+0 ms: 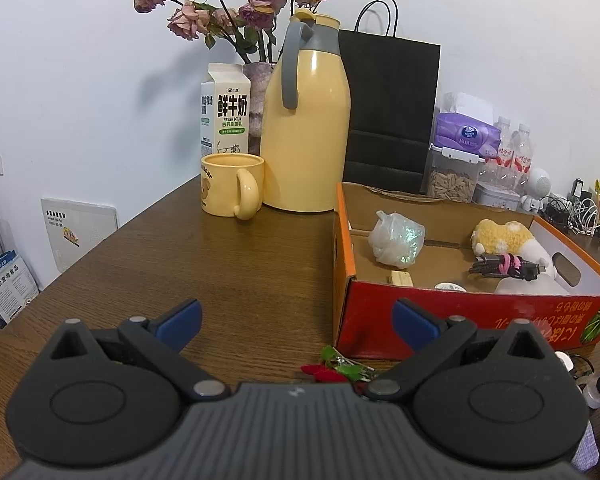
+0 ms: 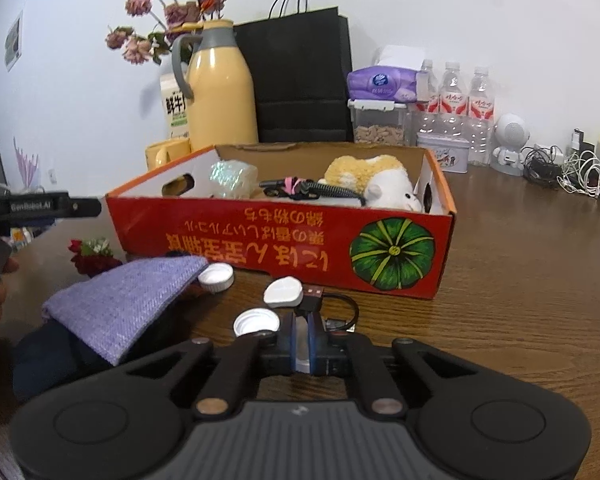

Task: Organize objects
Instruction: 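Move the right tool to a white cap and grasp it, then drop the red rose into the box with the left tool while the right tool drops the cap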

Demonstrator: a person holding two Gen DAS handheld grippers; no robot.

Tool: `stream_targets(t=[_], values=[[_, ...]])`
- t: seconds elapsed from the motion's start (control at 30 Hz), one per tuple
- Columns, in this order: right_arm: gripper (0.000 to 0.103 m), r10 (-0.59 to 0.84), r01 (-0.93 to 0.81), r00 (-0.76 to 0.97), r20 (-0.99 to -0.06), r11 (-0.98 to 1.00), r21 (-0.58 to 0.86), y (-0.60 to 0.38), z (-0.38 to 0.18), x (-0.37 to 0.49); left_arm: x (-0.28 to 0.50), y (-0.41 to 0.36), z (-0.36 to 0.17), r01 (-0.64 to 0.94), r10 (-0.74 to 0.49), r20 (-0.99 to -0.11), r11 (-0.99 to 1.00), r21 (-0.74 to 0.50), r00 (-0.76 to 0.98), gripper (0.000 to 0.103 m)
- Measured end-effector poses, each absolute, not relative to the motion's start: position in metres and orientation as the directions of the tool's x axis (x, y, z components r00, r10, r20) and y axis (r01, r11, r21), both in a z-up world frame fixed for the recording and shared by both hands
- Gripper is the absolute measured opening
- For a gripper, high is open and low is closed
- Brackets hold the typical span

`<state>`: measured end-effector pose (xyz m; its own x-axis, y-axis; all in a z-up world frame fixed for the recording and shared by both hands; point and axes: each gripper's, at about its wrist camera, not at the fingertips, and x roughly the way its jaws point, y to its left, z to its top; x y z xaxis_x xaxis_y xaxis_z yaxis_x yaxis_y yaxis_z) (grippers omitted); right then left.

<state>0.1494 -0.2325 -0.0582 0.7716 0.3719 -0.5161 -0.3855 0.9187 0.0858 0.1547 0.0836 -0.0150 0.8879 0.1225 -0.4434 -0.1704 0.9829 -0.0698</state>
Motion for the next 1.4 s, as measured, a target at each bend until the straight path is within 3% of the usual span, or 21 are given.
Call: stream_targets(t=[0.43,0.7,0.73,0.8,0.83,0.87,1.4], values=[[0.005,0.399,-0.38,0.814,-0.422,0.915,0.133,-0.246,-0.047,0.147,0.155,0.089,-0.029,-0.174,0.121,-0.564,0.984,-0.041,0.817,0.103],[0.005,0.41,-0.391,0.811,-0.418,0.911,0.135,-0.245,-0.048,0.146,0.154,0.074,-0.034,-0.114,0.097,-0.573,0.994,0.007,0.814,0.103],[0.005,0.411,-0.392,0.811,-0.418,0.91,0.133,-0.245,-0.049,0.146,0.155,0.073,-0.035,-0.104,0.09,-0.577,0.995,0.009,0.811,0.099],[0.005,0.411,-0.394,0.811,-0.417,0.91,0.13,-0.244,-0.049,0.145,0.158,0.07,-0.037,-0.067,0.061,-0.592,0.998,0.011,0.803,0.077],[0.005,0.411,-0.394,0.811,-0.417,0.91,0.129,-0.244,-0.049,0.145,0.158,0.069,-0.038,-0.051,0.044,-0.6,0.999,0.006,0.799,0.05],[0.005,0.41,-0.395,0.811,-0.417,0.91,0.128,-0.244,-0.049,0.145,0.159,0.068,-0.039,-0.042,0.034,-0.606,0.999,0.001,0.795,0.038],[0.005,0.408,-0.398,0.828,-0.384,0.911,0.108,-0.242,-0.037,0.142,0.128,0.068,-0.01,-0.074,0.037,-0.445,0.995,-0.066,0.895,0.035]])
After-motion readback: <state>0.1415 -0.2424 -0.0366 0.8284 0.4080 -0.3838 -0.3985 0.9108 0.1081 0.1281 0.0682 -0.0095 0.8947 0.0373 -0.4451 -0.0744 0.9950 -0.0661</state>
